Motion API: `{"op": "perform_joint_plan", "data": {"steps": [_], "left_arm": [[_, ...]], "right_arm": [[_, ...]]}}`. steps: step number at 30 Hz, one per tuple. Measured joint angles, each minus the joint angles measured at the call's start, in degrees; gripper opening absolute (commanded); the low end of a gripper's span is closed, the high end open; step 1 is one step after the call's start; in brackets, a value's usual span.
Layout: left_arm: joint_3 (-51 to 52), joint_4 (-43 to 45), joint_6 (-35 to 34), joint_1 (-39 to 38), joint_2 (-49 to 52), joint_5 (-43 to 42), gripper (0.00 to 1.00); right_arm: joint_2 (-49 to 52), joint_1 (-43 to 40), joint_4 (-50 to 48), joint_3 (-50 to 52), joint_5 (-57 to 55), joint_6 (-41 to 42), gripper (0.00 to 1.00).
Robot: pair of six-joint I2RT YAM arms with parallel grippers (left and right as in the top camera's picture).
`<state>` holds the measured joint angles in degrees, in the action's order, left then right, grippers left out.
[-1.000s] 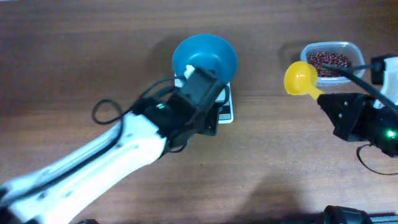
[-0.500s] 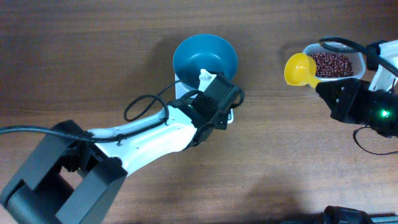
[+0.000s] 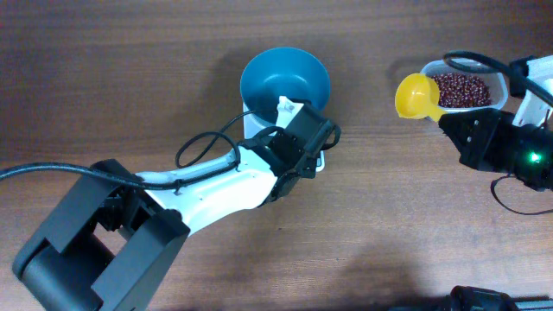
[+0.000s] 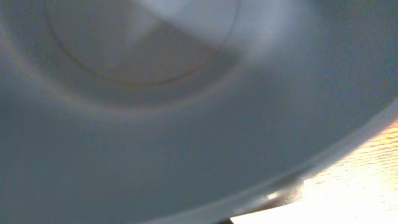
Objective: Scoop item into bowl and weigh 50g on scale
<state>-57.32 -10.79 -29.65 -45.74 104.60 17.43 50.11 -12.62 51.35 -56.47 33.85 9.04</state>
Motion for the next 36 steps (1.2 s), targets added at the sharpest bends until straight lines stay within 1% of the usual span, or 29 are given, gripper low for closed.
{"op": "perform_joint_plan", "data": {"steps": [9, 12, 20, 24, 25, 27, 28, 31, 32, 33, 34, 35, 36], "left_arm": [[-0.5, 1.2, 0.0, 0.0, 1.7, -0.3, 0.00], [-1.2, -1.9, 0.0, -0.1, 1.7, -0.5, 0.00], [-1.7, -3.9, 0.0, -0.1, 1.7, -0.9, 0.00], [-1.7, -7.5, 0.0, -0.1, 0.4, -1.6, 0.00], [-0.6, -10.6, 0.0, -0.3, -2.7, -2.6, 0.00], [-0.4, -13.1, 0.0, -1.0, -6.6, -3.1, 0.00], [-0.3, -16.4, 0.0, -2.2, -11.8, -3.4, 0.00], [-0.2, -22.0, 0.0, -2.9, -23.7, -3.6, 0.00], [-0.2, -24.8, 0.0, -2.9, -30.7, -3.5, 0.00], [-0.2, -26.5, 0.0, -2.9, -35.4, -3.1, 0.00], [-0.2, -29.6, 0.0, -2.9, -42.0, -1.4, 0.00], [-0.3, -30.5, 0.0, -2.9, -45.2, -0.1, 0.00], [-0.2, -34.5, 0.0, -2.9, -50.2, 2.2, 0.00]], "right_arm": [[0.0, 0.0, 0.0, 0.0, 0.0, 0.0, 0.04], [0.0, 0.0, 0.0, 0.0, 0.0, 0.0, 0.04], [0.0, 0.0, 0.3, 0.0, 0.0, 0.4, 0.04], [0.0, 0.0, 0.7, 0.0, 0.0, 0.9, 0.04], [0.0, 0.0, 0.8, 0.0, 0.0, 1.0, 0.04], [0.0, 0.0, 1.2, -0.6, 0.0, 1.1, 0.04], [0.0, 0.0, 1.5, -1.7, 0.0, 1.1, 0.04], [0.0, 0.0, 3.7, -2.4, -0.9, 1.1, 0.04], [0.0, 0.0, 5.3, -2.4, -3.1, 1.0, 0.04], [-0.1, 0.0, 6.5, -2.5, -4.5, 0.4, 0.04], [0.0, 0.0, 7.0, -2.6, -6.7, -0.3, 0.04], [0.0, 0.0, 7.0, -2.6, -8.0, -0.5, 0.04], [0.0, 0.0, 7.0, -2.6, -8.9, -0.7, 0.04]]}}
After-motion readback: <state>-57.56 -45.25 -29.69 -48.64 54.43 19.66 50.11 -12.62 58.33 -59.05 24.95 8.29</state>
